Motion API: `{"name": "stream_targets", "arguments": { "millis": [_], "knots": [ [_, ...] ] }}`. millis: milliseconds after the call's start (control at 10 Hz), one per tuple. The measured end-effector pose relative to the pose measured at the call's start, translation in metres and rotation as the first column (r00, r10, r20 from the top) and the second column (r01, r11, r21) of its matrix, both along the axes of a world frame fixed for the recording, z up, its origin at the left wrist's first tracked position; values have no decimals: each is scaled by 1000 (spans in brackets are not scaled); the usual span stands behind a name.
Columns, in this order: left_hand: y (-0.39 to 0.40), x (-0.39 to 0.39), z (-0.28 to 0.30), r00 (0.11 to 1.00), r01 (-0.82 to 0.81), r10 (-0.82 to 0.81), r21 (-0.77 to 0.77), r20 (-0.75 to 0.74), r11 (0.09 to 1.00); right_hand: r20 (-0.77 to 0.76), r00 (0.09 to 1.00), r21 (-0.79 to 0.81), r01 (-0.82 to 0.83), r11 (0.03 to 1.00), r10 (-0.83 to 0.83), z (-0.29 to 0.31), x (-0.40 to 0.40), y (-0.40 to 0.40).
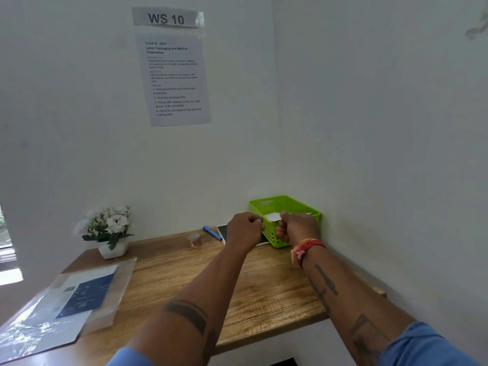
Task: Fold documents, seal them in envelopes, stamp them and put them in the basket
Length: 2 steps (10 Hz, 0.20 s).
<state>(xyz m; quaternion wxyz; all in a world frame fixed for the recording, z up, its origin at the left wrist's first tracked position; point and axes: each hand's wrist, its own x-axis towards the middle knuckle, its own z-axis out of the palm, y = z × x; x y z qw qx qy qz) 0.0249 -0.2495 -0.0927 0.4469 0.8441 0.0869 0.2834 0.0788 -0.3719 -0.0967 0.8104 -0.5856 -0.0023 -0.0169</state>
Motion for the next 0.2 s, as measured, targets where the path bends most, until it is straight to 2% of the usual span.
{"name": "stream_targets", "arguments": {
  "millis": [100,200],
  "knots": [
    [10,-15,-5,1000,-7,7,100,-6,995,120,991,-126,-37,991,52,-8,-19,15],
    [24,-32,-2,995,-100,97,245,25,964,218,974,-330,10,944,66,-16,-30,31]
  ]
}}
